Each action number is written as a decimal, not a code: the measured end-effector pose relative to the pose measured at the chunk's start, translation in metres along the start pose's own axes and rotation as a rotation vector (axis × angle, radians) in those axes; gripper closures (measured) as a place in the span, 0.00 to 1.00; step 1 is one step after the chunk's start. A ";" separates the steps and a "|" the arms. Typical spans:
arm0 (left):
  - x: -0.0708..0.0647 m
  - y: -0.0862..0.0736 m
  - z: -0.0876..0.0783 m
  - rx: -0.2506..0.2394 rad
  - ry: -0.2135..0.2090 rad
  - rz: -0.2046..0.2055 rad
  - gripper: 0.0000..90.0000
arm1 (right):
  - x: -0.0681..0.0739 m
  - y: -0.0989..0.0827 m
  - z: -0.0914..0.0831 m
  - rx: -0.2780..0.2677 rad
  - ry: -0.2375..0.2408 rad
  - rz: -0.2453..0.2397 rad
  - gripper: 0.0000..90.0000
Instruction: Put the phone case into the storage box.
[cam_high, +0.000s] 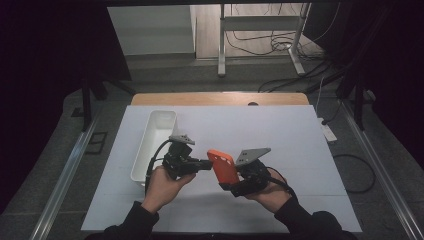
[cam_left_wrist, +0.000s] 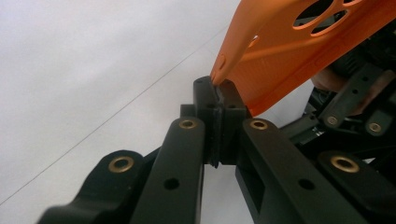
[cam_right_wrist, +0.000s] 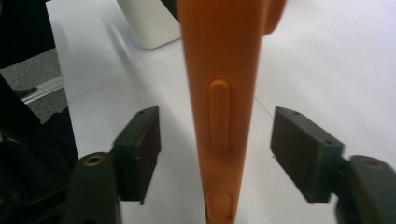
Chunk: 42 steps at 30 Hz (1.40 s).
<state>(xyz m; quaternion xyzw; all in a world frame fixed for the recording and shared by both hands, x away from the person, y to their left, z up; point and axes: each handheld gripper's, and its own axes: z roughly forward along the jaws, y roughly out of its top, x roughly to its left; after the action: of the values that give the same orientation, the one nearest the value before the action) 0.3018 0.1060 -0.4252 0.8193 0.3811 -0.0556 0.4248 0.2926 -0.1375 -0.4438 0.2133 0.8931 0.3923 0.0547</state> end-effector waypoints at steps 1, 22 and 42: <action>0.000 0.000 0.000 0.001 0.006 0.000 0.99 | 0.000 0.000 0.001 -0.001 0.001 -0.004 0.28; 0.008 -0.003 -0.007 0.007 0.088 0.011 0.99 | -0.011 -0.009 -0.006 -0.003 -0.009 0.034 0.00; 0.022 -0.002 -0.022 -0.008 0.131 0.002 0.99 | -0.014 -0.029 -0.034 0.002 -0.056 0.053 0.00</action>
<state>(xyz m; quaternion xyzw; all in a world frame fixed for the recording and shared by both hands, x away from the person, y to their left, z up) 0.3111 0.1358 -0.4216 0.8199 0.4075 -0.0001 0.4020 0.2868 -0.1838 -0.4423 0.2476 0.8857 0.3867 0.0691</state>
